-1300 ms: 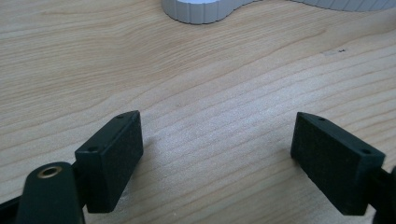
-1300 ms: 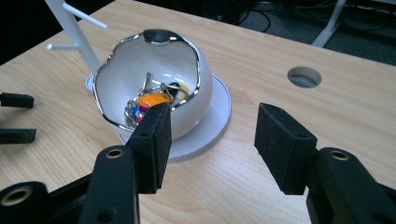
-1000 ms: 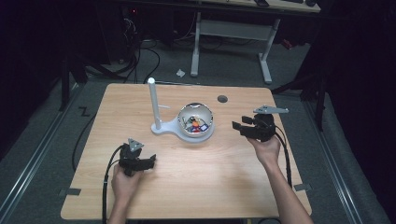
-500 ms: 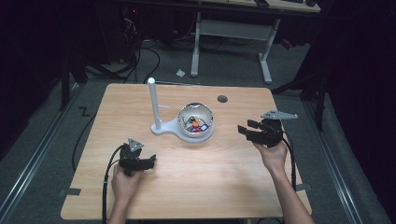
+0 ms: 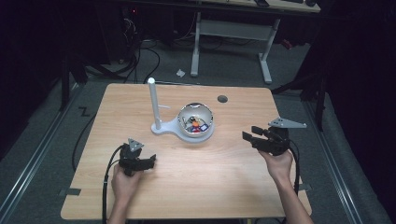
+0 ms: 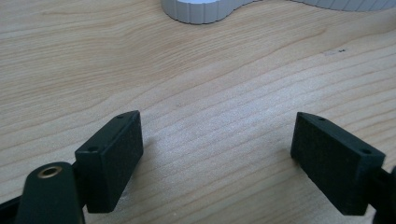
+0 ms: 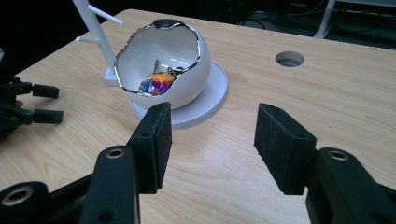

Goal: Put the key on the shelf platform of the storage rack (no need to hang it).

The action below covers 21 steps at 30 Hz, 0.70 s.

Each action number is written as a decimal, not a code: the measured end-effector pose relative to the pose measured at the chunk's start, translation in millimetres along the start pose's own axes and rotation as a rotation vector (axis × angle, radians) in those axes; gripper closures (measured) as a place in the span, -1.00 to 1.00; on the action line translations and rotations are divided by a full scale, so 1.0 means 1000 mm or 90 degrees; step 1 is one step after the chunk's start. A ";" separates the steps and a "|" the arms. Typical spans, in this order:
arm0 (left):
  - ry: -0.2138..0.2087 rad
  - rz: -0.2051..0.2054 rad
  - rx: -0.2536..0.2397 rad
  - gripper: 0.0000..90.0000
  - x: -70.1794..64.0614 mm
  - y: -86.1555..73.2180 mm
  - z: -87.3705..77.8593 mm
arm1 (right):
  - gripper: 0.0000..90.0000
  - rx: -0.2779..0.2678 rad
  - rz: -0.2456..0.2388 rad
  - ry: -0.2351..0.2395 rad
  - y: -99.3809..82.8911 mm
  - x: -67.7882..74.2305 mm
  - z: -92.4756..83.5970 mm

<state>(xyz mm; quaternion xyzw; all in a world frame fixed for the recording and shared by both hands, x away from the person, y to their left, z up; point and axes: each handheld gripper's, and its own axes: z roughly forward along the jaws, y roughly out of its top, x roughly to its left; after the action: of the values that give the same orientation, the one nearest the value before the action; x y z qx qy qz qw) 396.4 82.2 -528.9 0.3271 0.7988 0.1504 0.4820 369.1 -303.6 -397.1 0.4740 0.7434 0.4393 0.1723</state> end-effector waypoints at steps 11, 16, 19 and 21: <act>0.000 0.000 0.000 -0.62 0.000 0.000 0.000 | 0.03 0.002 0.007 -0.001 -0.015 0.002 -0.002; 0.001 -0.002 0.000 -0.62 0.000 0.000 0.000 | 0.03 0.003 0.013 0.007 -0.020 0.004 -0.001; 0.000 0.001 0.000 -0.62 0.000 0.000 0.000 | 0.03 0.008 0.012 0.011 -0.025 0.006 0.002; 0.000 0.000 0.000 -0.62 0.000 0.000 0.000 | 0.03 0.010 0.018 0.013 -0.029 0.006 0.004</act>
<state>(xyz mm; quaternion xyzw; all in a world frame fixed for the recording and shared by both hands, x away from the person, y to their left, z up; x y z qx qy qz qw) 396.4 82.3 -528.9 0.3272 0.7987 0.1505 0.4821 352.8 -301.0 -422.6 0.4813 0.7417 0.4408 0.1547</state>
